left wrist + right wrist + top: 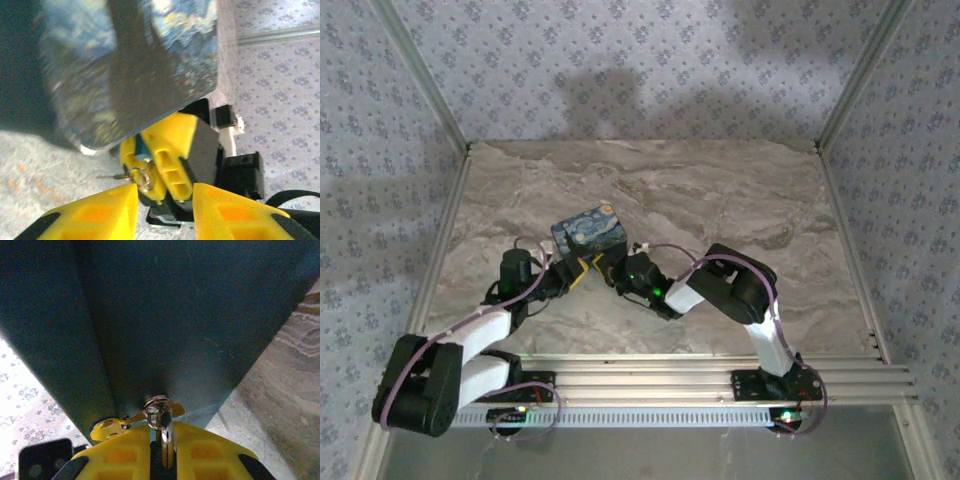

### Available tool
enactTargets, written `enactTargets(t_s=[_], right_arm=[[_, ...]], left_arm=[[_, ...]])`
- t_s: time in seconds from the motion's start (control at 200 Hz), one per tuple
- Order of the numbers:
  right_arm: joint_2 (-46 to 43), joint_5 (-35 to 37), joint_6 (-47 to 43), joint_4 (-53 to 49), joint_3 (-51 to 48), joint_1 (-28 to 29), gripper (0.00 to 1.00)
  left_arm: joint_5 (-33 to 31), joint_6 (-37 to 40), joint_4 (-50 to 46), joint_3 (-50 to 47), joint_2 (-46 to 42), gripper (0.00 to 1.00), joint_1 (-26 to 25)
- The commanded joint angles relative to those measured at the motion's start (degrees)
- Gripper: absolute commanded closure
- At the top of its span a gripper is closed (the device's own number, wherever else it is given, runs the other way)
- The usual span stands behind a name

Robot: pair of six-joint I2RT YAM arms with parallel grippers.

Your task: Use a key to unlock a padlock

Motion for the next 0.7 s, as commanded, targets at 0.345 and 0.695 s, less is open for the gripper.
enactTargets(t_s=[0.345,0.695], right_arm=[[-0.6,0.6,-0.8,-3.2,2.1,0.5,1.00],[-0.8,0.7,-0.8,-3.2,1.9,0.6,1.00]], left_arm=[[-11.3,-12.1,5.3,-2.9,0.3,0.73,-7.2],[-11.3,-14.6,13.3,-2.4,6.6,0.74,-7.6]])
